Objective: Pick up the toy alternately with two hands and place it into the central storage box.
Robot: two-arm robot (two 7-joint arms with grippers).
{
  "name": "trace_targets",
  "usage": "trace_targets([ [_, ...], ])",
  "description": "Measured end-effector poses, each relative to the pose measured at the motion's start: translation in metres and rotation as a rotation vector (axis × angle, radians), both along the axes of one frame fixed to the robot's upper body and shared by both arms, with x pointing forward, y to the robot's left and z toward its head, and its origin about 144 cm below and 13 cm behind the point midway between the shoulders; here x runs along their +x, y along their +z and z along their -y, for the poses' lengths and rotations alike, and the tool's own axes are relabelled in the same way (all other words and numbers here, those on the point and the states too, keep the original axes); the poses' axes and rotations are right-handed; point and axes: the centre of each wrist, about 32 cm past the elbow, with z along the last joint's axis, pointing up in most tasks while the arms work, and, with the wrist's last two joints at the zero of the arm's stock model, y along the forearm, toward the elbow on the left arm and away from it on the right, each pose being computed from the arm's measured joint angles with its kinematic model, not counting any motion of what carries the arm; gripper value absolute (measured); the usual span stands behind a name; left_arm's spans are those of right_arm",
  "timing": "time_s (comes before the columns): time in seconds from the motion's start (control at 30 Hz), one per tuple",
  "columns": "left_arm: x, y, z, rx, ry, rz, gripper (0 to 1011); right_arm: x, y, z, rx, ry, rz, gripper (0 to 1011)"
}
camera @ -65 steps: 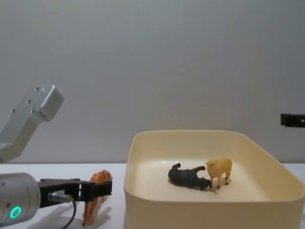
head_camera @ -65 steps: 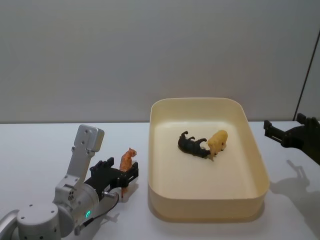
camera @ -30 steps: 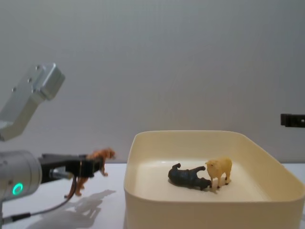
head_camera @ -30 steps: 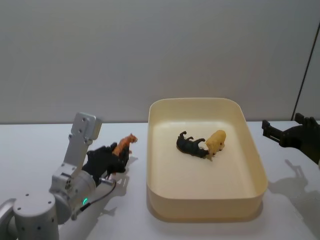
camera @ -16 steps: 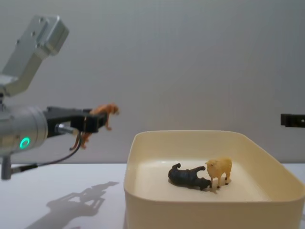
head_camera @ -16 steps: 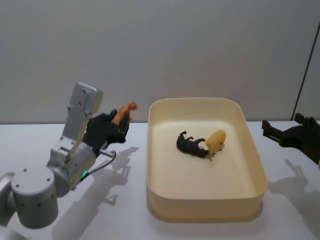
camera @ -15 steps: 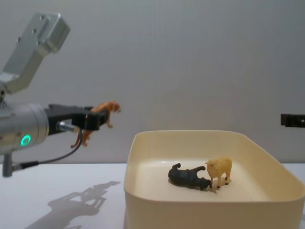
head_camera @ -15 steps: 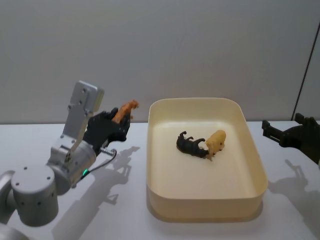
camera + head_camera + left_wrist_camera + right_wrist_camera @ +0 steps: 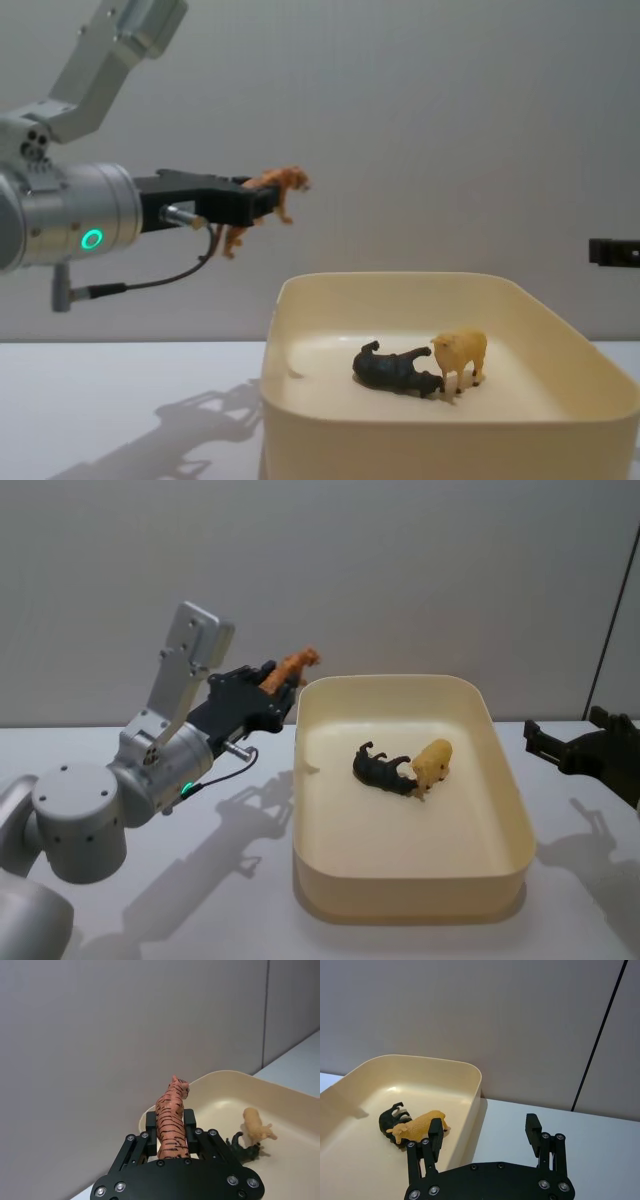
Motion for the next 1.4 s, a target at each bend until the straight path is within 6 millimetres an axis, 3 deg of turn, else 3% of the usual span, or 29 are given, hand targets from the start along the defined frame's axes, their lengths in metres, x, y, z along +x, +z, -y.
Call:
trace_targets([
  [1.1, 0.075, 0.019, 0.02, 0.118, -0.487, -0.03, 293, 0.0, 0.0, 0.0, 0.0, 0.0, 0.0, 1001],
  [1.4, 0.086, 0.022, 0.025, 0.155, -0.55, -0.037, 518, 0.0, 0.0, 0.0, 0.0, 0.0, 0.0, 1001],
])
